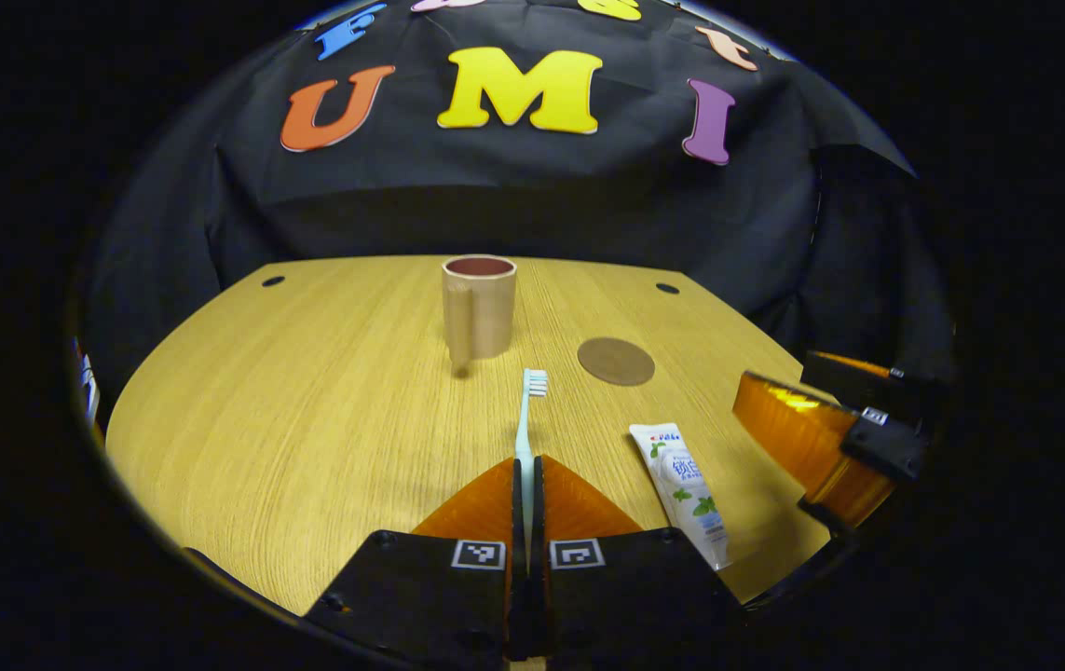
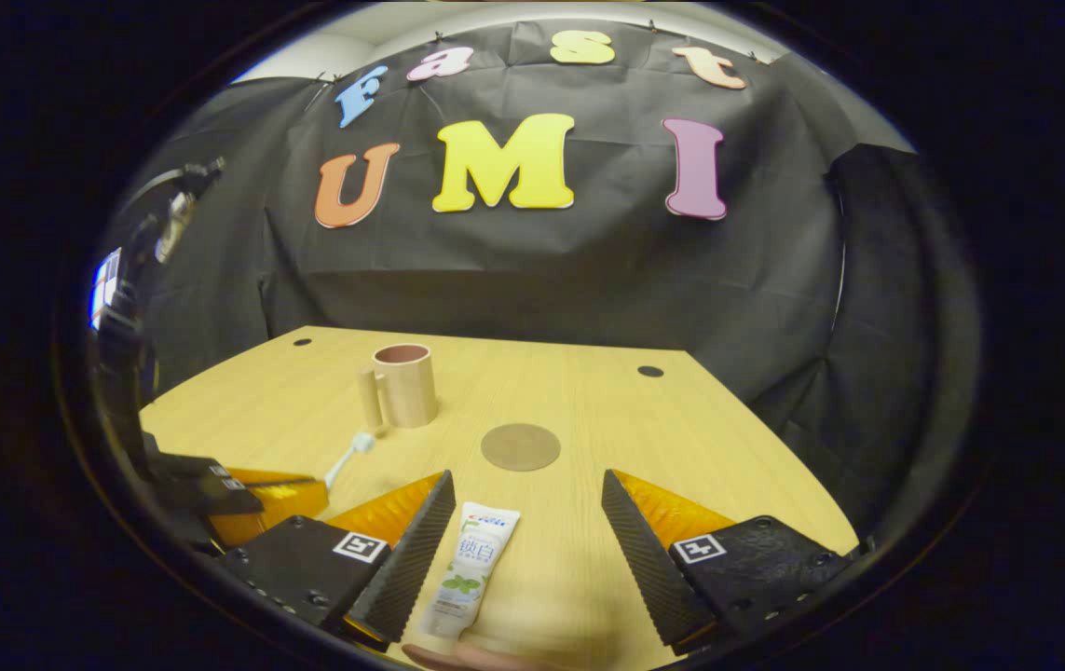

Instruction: Put the toothbrush and toothpaste on the desktop into the cup, then pick up the cup and place it on the coaster on the desktop.

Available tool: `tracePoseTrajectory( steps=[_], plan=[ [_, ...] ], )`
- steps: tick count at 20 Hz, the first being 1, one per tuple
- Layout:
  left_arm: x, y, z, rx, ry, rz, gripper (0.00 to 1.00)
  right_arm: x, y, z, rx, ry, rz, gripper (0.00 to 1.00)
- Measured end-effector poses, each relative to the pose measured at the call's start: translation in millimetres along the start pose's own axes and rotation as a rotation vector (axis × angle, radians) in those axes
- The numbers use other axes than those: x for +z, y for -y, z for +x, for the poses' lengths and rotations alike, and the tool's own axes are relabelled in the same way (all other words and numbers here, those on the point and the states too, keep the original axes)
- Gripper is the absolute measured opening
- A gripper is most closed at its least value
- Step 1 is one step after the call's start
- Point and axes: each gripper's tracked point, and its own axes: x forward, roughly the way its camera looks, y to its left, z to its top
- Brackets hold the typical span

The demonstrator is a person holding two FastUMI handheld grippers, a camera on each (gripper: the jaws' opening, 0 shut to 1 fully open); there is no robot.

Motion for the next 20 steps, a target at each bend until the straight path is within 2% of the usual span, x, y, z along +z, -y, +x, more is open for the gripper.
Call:
tracePoseTrajectory(
  steps=[4,6,8,10,11,13,15,17,18,19,20],
  plan=[
    [44.9,-10.2,-17.1,0.067,0.206,0.022,0.03,-25.9,-11.9,7.0,-0.005,-0.064,-0.039,0.99],
    [62.7,-12.1,-27.3,0.085,0.285,0.025,0.03,-43.8,-18.1,13.1,-0.007,-0.115,-0.036,0.96],
    [71.4,-15.8,-31.5,0.104,0.326,0.029,0.03,-67.1,-26.8,17.3,0.004,-0.204,-0.017,0.99],
    [72.9,-14.0,-33.1,0.097,0.339,0.025,0.03,-92.1,-29.1,22.8,0.000,-0.304,0.014,0.93],
    [73.0,-12.9,-33.8,0.095,0.338,0.024,0.03,-100.1,-31.6,22.1,0.017,-0.349,0.037,0.86],
    [71.7,-14.3,-33.3,0.092,0.328,0.032,0.03,-89.6,-25.7,26.5,0.001,-0.315,0.055,0.80],
    [70.2,-20.1,-32.5,0.095,0.316,0.021,0.03,-96.9,-31.2,26.7,0.032,-0.350,0.077,0.71],
    [67.7,-20.7,-29.1,0.091,0.295,0.010,0.03,-96.9,-29.9,26.3,0.043,-0.346,0.080,0.54],
    [66.6,-20.4,-30.0,0.091,0.290,0.002,0.04,-96.5,-32.7,24.9,0.050,-0.344,0.075,0.51],
    [68.2,-16.8,-29.5,0.092,0.283,-0.001,0.03,-95.6,-33.1,24.8,0.061,-0.344,0.072,0.37],
    [68.3,-16.5,-29.5,0.091,0.281,-0.004,0.03,-95.4,-34.0,23.9,0.076,-0.345,0.085,0.33]
  ],
)
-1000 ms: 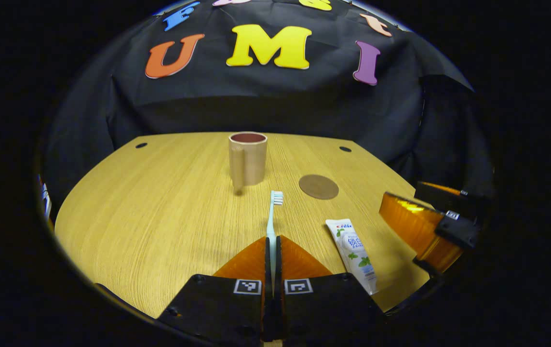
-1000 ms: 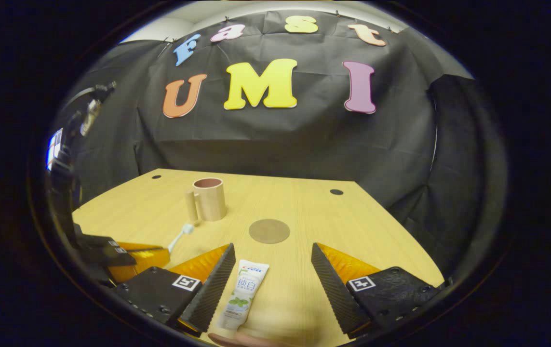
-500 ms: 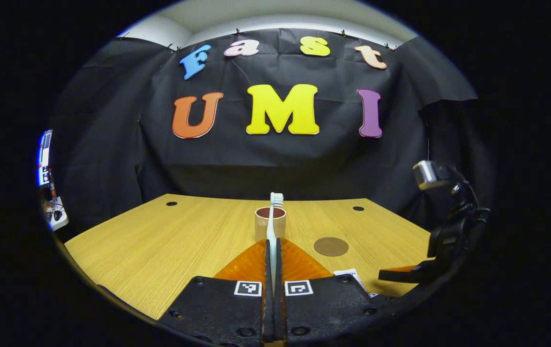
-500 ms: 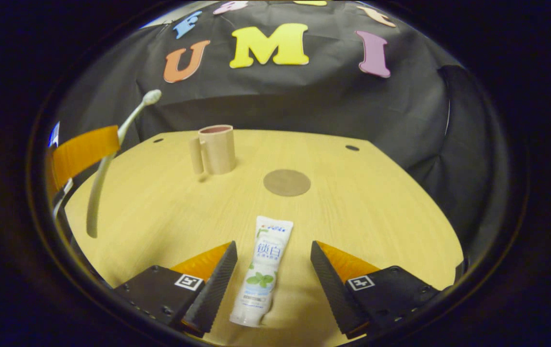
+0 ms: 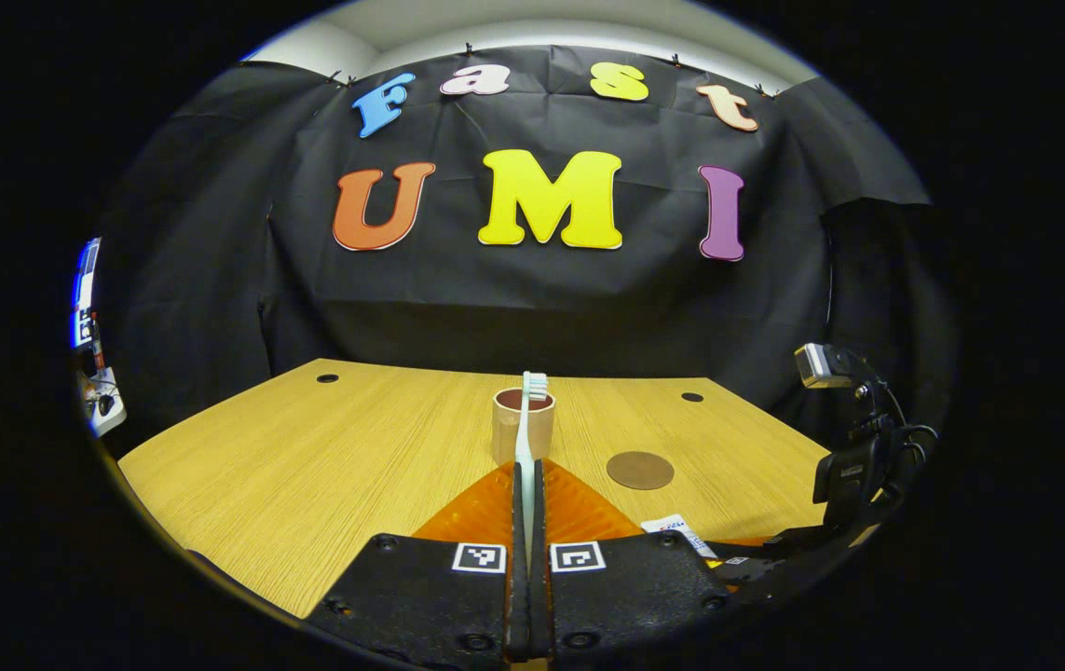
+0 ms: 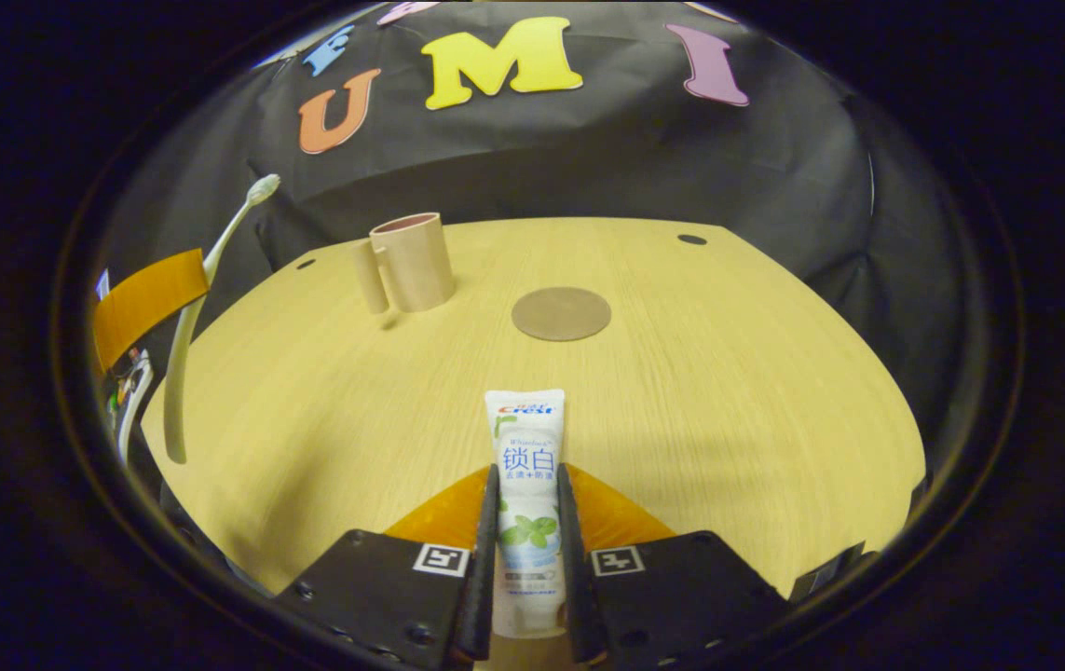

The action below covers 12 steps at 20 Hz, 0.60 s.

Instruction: Put the toothbrush and toothpaste on the desktop into the cup, then pick up the cup and place it on the coaster on the desktop.

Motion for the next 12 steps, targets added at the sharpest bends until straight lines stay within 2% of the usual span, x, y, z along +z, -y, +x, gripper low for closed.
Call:
tracePoseTrajectory(
  steps=[2,6,10,12],
  plan=[
    [1.9,-3.3,1.7,0.006,0.003,-0.002,0.04,3.6,-0.2,-0.8,0.016,0.023,0.003,0.24],
    [9.1,-15.9,2.2,0.034,0.026,-0.005,0.04,32.3,5.0,-17.8,0.002,0.161,-0.012,0.24],
    [21.3,-27.3,6.1,0.052,0.046,-0.029,0.04,81.1,9.1,-51.9,-0.020,0.372,-0.050,0.24],
    [30.4,-36.9,15.2,0.062,0.041,-0.047,0.04,104.9,3.2,-74.7,0.000,0.475,-0.053,0.24]
  ],
)
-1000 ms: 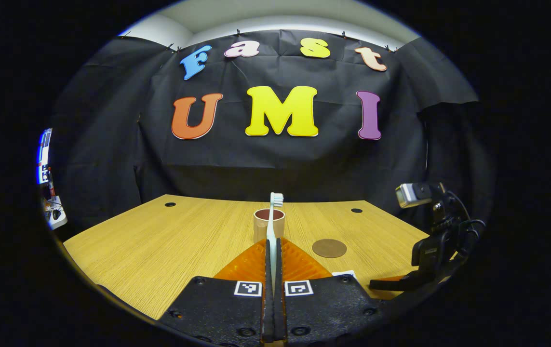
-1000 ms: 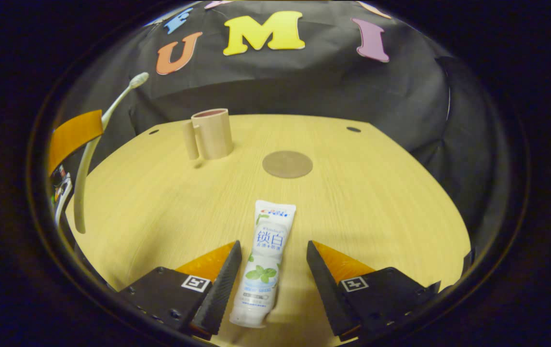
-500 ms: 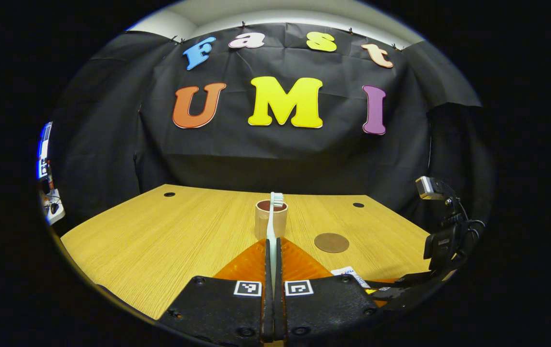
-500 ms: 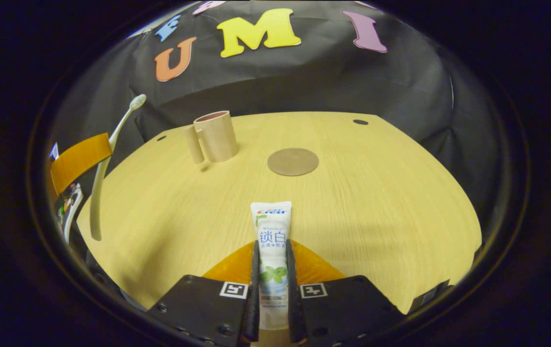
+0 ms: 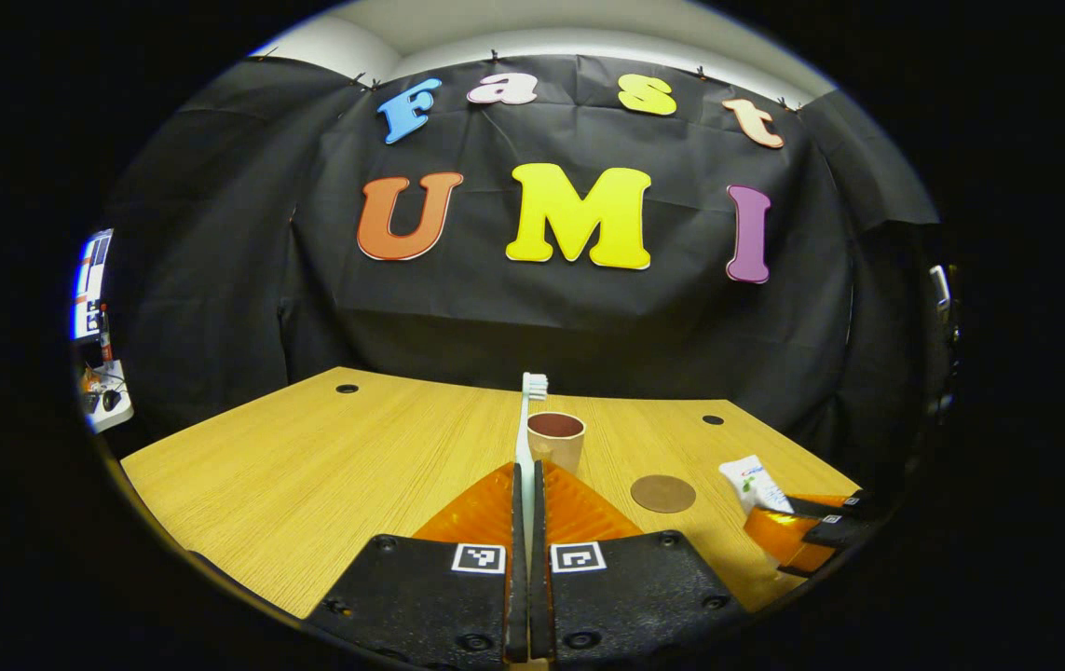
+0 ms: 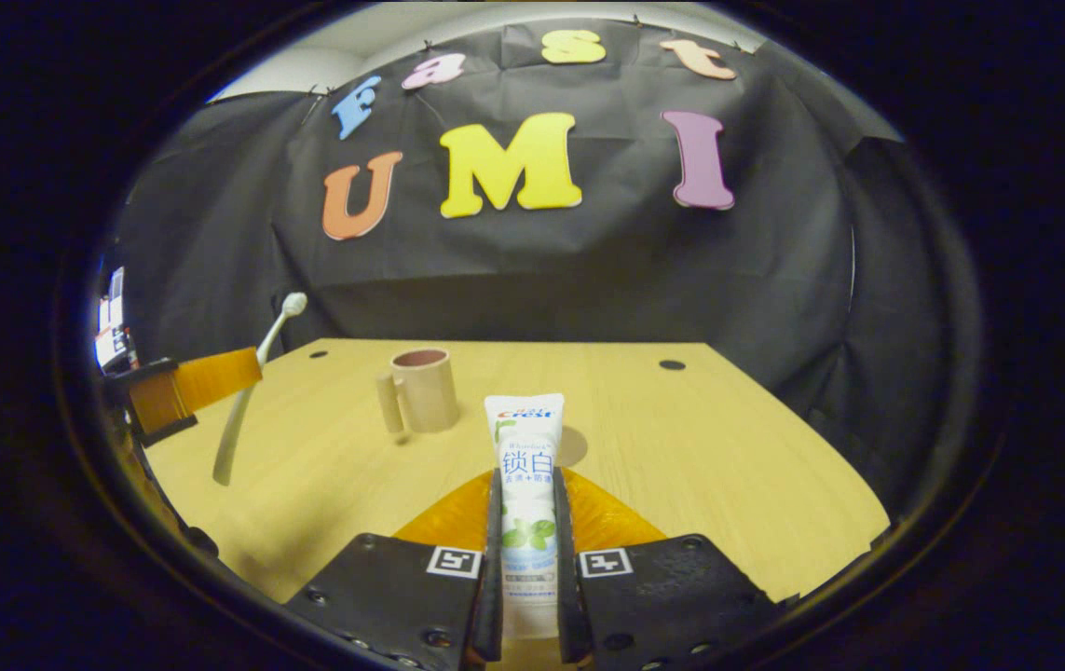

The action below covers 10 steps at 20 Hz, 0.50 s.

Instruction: Put the toothbrush and toothpaste on the desktop into the cup, then pick up the cup and place it on the coaster on the desktop.

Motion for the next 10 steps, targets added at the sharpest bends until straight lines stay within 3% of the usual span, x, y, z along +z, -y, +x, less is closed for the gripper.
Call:
tracePoseTrajectory(
  steps=[5,10],
  plan=[
    [27.7,-11.9,31.9,0.010,0.015,0.017,0.04,68.9,-13.3,-14.1,0.040,0.215,-0.020,0.23],
    [61.6,-10.2,90.3,0.003,0.022,0.073,0.04,98.5,-20.1,-20.6,0.053,0.299,-0.024,0.23]
  ],
)
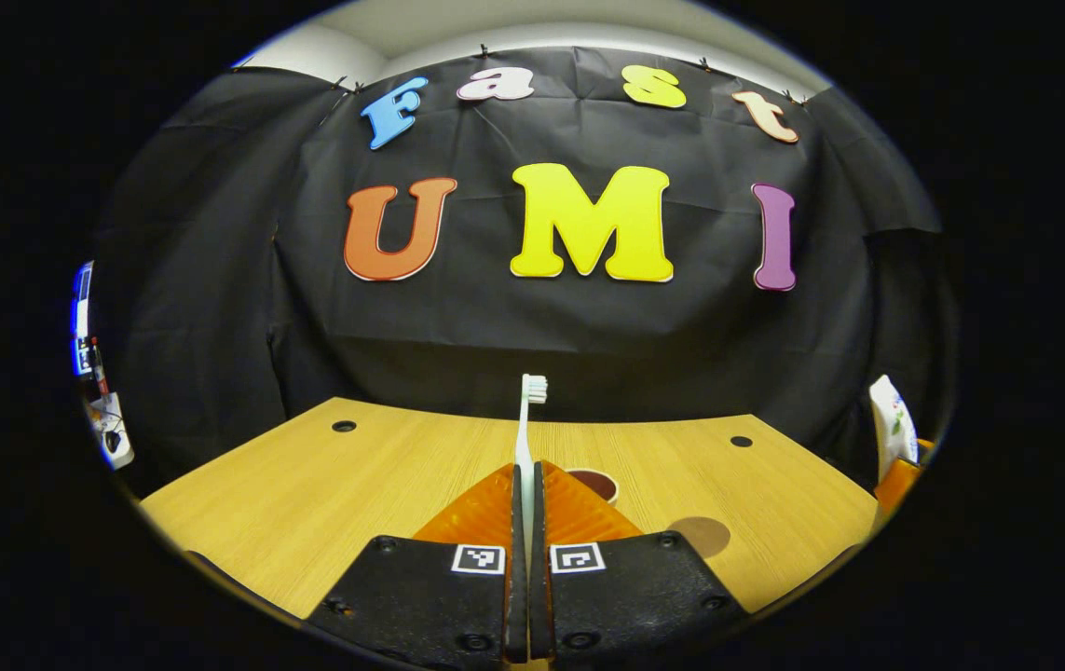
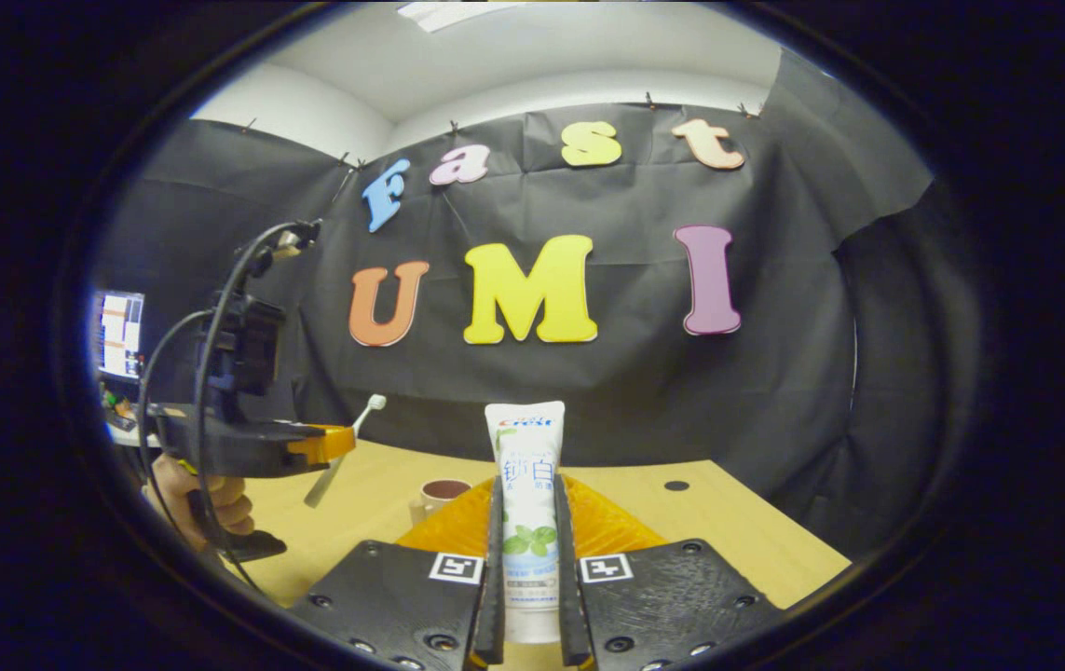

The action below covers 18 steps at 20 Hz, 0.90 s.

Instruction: Put the toothbrush and toothpaste on the desktop into the cup, then pick up the cup and place it on the coaster on the desktop.

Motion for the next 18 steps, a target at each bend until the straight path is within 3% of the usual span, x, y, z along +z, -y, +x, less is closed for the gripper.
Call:
tracePoseTrajectory(
  steps=[8,18],
  plan=[
    [14.4,30.0,108.8,-0.062,0.018,-0.062,0.04,-24.4,22.6,13.5,-0.005,-0.056,0.061,0.23],
    [4.8,37.6,124.9,-0.068,0.008,-0.072,0.08,-52.5,35.9,25.2,-0.012,-0.122,0.105,0.22]
  ],
)
